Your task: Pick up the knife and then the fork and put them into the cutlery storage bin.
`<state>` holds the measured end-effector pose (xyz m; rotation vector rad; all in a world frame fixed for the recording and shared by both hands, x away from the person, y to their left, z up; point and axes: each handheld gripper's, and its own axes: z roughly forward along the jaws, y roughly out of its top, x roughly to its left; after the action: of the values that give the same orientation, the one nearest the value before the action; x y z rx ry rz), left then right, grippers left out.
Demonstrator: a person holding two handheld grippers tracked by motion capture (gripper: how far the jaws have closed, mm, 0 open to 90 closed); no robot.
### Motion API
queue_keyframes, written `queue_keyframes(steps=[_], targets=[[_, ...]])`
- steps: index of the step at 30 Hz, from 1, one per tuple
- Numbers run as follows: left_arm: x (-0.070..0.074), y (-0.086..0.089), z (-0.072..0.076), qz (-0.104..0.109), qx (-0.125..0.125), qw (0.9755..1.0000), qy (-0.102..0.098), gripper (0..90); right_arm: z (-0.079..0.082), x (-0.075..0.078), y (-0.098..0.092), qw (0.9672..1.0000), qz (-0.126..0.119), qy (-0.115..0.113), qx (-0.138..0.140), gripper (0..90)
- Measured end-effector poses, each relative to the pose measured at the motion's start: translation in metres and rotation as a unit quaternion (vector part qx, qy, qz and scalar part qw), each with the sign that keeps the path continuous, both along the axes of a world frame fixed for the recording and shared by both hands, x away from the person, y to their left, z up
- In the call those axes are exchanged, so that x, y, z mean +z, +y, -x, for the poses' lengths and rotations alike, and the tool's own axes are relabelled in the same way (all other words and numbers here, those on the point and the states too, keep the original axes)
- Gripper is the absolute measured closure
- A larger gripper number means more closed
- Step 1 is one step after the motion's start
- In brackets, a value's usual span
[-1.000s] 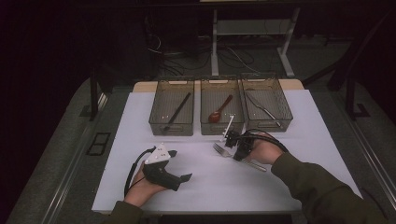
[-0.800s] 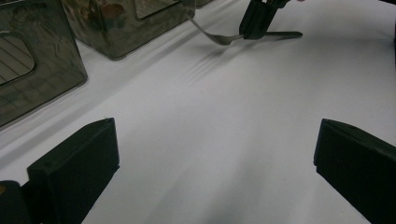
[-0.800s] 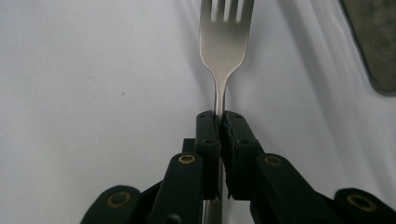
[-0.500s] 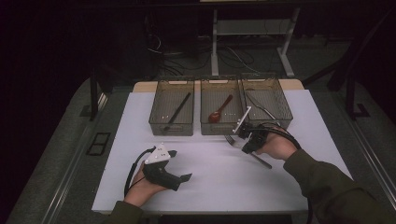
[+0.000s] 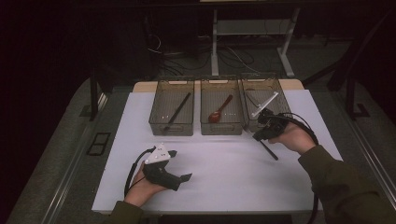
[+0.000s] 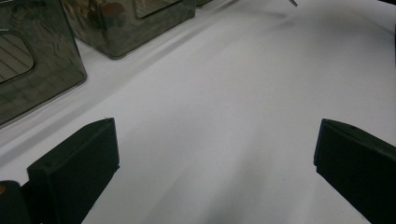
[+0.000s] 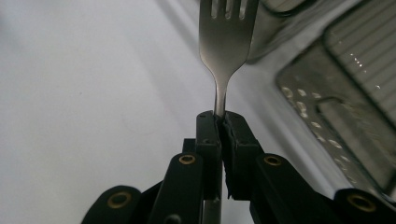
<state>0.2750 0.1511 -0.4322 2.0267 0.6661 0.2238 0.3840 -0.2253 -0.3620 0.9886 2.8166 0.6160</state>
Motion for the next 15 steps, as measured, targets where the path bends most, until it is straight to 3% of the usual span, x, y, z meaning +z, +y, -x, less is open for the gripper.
queue_keyframes(steps=[9,15], targets=[[0.0,0.0,0.0,0.001,0.0,1.0,0.001,0.0,-0.013,0.022,-0.028,0.9977,-0.045,-0.025,-0.042,84.4],[0.0,-0.001,0.0,0.0,0.0,1.0,0.001,0.0,-0.027,0.04,-0.04,0.9953,-0.056,-0.048,-0.063,84.4]])
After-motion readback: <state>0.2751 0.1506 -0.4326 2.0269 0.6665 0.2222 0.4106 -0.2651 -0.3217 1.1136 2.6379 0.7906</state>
